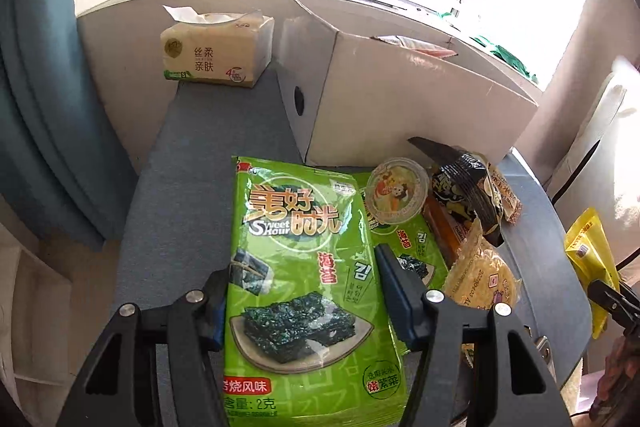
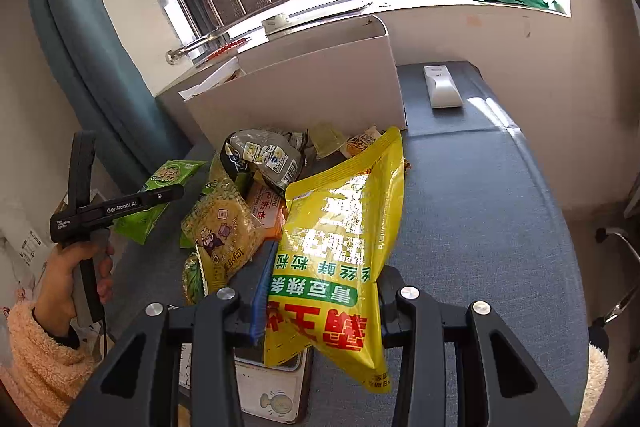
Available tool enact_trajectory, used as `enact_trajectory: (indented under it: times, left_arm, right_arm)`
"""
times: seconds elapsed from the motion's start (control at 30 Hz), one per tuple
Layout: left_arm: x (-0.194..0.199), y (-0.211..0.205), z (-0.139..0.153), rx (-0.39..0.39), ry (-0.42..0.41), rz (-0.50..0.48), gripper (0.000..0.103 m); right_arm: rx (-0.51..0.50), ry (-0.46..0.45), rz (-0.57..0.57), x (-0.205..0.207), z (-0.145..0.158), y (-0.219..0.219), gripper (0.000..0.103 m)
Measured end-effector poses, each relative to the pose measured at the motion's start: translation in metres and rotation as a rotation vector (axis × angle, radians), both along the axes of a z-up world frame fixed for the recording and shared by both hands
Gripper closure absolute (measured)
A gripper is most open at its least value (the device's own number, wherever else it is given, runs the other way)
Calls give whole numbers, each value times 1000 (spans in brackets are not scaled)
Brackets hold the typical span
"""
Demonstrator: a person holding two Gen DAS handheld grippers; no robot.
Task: Organize snacks
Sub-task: 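Place the yellow bag in the box with the right gripper while the left gripper grasps the green seaweed pack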
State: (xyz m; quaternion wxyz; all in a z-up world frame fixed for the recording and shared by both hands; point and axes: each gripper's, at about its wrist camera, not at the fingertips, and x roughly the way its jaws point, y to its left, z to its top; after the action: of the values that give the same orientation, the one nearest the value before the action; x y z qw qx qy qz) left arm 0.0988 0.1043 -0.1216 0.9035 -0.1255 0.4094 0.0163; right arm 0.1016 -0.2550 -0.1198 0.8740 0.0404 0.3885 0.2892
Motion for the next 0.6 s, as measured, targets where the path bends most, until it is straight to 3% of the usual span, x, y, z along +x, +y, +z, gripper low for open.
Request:
enact_trajectory:
  times: [0.13, 0.27, 0.47, 0.6]
  left_arm:
    - [-20, 6, 24, -82, -93, -10, 38]
    - [-18, 3, 56, -115, -214, -23, 38]
    - [27, -14, 109, -111, -331, -90, 38]
    - [74, -18, 130, -117, -339, -105, 38]
  right_arm:
    - [60, 22, 31, 9, 5, 7, 60]
    - [102, 22, 45, 27, 21, 17, 60]
    - [120, -47, 78, 71, 67, 41, 60]
    - [136, -26, 42, 122, 88, 57, 60]
